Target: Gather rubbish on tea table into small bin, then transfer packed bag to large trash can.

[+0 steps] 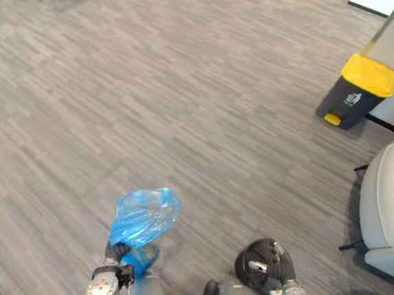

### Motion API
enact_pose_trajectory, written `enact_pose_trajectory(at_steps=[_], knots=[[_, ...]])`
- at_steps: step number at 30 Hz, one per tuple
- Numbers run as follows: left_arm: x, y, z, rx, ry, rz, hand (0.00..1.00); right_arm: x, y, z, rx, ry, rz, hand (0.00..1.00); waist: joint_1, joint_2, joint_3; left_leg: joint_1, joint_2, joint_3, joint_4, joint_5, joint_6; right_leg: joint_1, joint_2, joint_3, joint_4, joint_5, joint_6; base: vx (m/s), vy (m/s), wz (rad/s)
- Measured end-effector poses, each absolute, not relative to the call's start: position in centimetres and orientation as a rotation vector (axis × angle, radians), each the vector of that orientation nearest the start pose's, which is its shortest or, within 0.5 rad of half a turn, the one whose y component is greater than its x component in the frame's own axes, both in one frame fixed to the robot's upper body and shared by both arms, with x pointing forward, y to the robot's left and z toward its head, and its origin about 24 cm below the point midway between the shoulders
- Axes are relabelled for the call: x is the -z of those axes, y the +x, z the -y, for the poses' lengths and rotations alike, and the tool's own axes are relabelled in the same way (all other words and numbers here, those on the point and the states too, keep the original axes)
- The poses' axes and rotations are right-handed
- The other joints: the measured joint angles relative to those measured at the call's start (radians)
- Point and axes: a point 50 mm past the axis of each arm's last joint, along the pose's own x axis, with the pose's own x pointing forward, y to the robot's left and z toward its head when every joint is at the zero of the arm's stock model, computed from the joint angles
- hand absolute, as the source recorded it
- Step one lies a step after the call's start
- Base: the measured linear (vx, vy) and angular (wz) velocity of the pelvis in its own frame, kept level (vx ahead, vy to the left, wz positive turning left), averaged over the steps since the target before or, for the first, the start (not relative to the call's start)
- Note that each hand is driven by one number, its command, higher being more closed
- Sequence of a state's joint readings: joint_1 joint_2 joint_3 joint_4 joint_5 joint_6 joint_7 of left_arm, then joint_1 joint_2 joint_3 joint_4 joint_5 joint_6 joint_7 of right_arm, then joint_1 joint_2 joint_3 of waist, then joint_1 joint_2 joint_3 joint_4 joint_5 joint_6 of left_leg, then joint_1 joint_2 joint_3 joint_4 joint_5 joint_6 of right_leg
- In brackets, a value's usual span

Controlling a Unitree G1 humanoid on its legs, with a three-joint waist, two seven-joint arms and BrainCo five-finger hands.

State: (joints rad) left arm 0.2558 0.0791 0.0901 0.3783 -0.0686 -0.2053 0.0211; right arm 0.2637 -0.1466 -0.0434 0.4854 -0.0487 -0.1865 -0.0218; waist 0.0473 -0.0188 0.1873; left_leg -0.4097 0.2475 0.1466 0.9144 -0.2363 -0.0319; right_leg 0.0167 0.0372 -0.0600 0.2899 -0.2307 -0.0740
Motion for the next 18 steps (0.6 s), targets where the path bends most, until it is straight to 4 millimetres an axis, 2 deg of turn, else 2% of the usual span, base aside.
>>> enact_pose_trajectory(at_steps=[1, 3, 4, 5, 6, 7, 8, 9, 10, 11, 12, 13, 14, 15, 16, 17, 18], knots=[[6.7, 16.3, -20.6, -0.203, 0.019, -0.391, 1.00, 9.0, 14.4, 21.4, 0.124, -0.186, -0.552, 0.00, 0.025, -0.008, 0.000, -0.034, -0.053, -0.033, -0.152, -0.001, -0.015, 0.040, -0.003, 0.060, -0.037, -0.012, 0.008, 0.54, 0.129, -1.33], [6.6, 16.3, -20.6, -0.203, 0.020, -0.386, 1.00, 9.0, 14.4, 21.7, 0.137, -0.185, -0.549, 0.00, 0.032, -0.009, -0.002, -0.049, -0.090, -0.064, -0.295, 0.018, -0.043, 0.062, -0.010, 0.104, -0.047, -0.039, 0.032, 0.43, 0.172, -0.95], [6.7, 16.2, -20.6, -0.206, 0.020, -0.390, 1.00, 8.9, 14.4, 22.1, 0.153, -0.186, -0.550, 0.00, 0.032, 0.005, -0.013, -0.045, -0.111, -0.091, -0.416, 0.043, -0.056, 0.072, -0.012, 0.133, -0.047, -0.070, 0.050, 0.50, 0.301, -1.15], [7.0, 15.6, -20.7, -0.210, 0.021, -0.408, 1.00, 9.2, 14.1, 22.7, 0.166, -0.196, -0.571, 0.00, 0.040, 0.021, -0.034, -0.041, -0.113, -0.116, -0.481, 0.093, -0.043, 0.087, -0.001, 0.178, -0.032, -0.130, 0.078, 0.63, 0.386, -1.62], [7.3, 15.1, -21.0, -0.217, 0.030, -0.430, 1.00, 10.0, 13.7, 22.3, 0.168, -0.171, -0.612, 0.00, 0.053, -0.018, -0.062, -0.025, -0.126, -0.088, -0.429, 0.122, -0.044, 0.080, -0.029, 0.235, 0.037, -0.176, 0.098, 0.55, 0.326, -1.47], [7.3, 15.0, -21.2, -0.216, 0.041, -0.438, 1.00, 10.2, 13.5, 21.9, 0.172, -0.155, -0.624, 0.00, 0.047, -0.039, -0.074, -0.013, -0.133, -0.061, -0.418, 0.103, -0.020, 0.062, -0.045, 0.240, 0.098, -0.178, 0.102, 0.58, 0.286, -1.20], [7.2, 14.9, -21.8, -0.214, 0.064, -0.439, 1.00, 10.5, 13.0, 21.4, 0.175, -0.134, -0.637, 0.00, 0.041, -0.072, -0.082, 0.029, -0.144, -0.016, -0.412, 0.062, -0.006, -0.014, -0.076, 0.226, 0.284, -0.150, 0.177, 0.56, 0.253, -0.90], [6.9, 15.6, -21.5, -0.192, 0.067, -0.422, 1.00, 10.7, 12.8, 21.0, 0.175, -0.118, -0.646, 0.00, 0.032, -0.068, -0.068, 0.088, -0.144, 0.012, -0.414, 0.026, 0.013, -0.121, -0.090, 0.207, 0.519, -0.061, 0.340, 0.54, 0.254, -0.80], [6.9, 15.8, -21.4, -0.186, 0.071, -0.420, 1.00, 10.8, 12.8, 20.8, 0.176, -0.105, -0.648, 0.00, 0.019, -0.069, -0.066, 0.120, -0.144, 0.023, -0.419, 0.010, 0.019, -0.165, -0.097, 0.179, 0.621, -0.056, 0.345, 0.58, 0.263, -0.67], [6.7, 16.0, -21.5, -0.174, 0.085, -0.413, 1.00, 11.0, 12.6, 20.4, 0.178, -0.087, -0.657, 0.00, -0.006, -0.068, -0.064, 0.214, -0.142, 0.057, -0.455, -0.021, 0.026, -0.235, -0.120, 0.102, 0.731, -0.067, 0.288, 0.47, 0.194, -0.35], [6.6, 16.1, -21.6, -0.174, 0.088, -0.408, 1.00, 11.0, 12.6, 20.3, 0.179, -0.083, -0.659, 0.00, -0.011, -0.067, -0.064, 0.253, -0.141, 0.072, -0.477, -0.030, 0.028, -0.261, -0.127, 0.062, 0.734, -0.072, 0.258, 0.55, 0.184, -0.63], [6.2, 16.6, -21.6, -0.170, 0.090, -0.386, 1.00, 10.9, 12.9, 20.3, 0.182, -0.076, -0.650, 0.00, -0.010, -0.062, -0.061, 0.332, -0.139, 0.110, -0.536, -0.052, 0.022, -0.336, -0.140, -0.036, 0.686, -0.099, 0.205, 0.36, 0.089, -0.52], [6.1, 16.7, -21.6, -0.169, 0.092, -0.381, 1.00, 10.9, 13.0, 20.3, 0.182, -0.076, -0.648, 0.00, -0.011, -0.060, -0.059, 0.344, -0.138, 0.114, -0.545, -0.056, 0.020, -0.352, -0.143, -0.058, 0.667, -0.103, 0.197, 0.45, 0.092, -0.60], [5.8, 17.1, -21.9, -0.165, 0.103, -0.366, 1.00, 10.8, 13.3, 20.3, 0.179, -0.076, -0.641, 0.00, -0.017, -0.058, -0.059, 0.379, -0.137, 0.132, -0.576, -0.072, 0.009, -0.411, -0.143, -0.118, 0.565, -0.101, 0.170, 0.37, 0.060, -0.25], [5.7, 17.4, -22.3, -0.174, 0.113, -0.361, 1.00, 10.8, 13.7, 20.3, 0.175, -0.078, -0.640, 0.00, -0.029, -0.054, -0.056, 0.400, -0.138, 0.136, -0.598, -0.075, 0.005, -0.444, -0.138, -0.144, 0.455, -0.089, 0.158, 0.49, 0.045, -0.15], [5.8, 17.5, -22.6, -0.178, 0.116, -0.367, 1.00, 11.0, 14.0, 20.5, 0.171, -0.084, -0.650, 0.00, -0.042, -0.048, -0.052, 0.426, -0.138, 0.137, -0.626, -0.076, 0.000, -0.465, -0.129, -0.161, 0.322, -0.051, 0.141, 0.54, 0.005, 0.07], [6.1, 17.8, -22.7, -0.186, 0.114, -0.379, 1.00, 11.2, 14.3, 20.9, 0.170, -0.098, -0.665, 0.00, -0.059, -0.035, -0.042, 0.470, -0.139, 0.134, -0.671, -0.075, -0.019, -0.485, -0.111, -0.169, 0.160, 0.029, 0.122, 0.69, -0.032, 0.19]])
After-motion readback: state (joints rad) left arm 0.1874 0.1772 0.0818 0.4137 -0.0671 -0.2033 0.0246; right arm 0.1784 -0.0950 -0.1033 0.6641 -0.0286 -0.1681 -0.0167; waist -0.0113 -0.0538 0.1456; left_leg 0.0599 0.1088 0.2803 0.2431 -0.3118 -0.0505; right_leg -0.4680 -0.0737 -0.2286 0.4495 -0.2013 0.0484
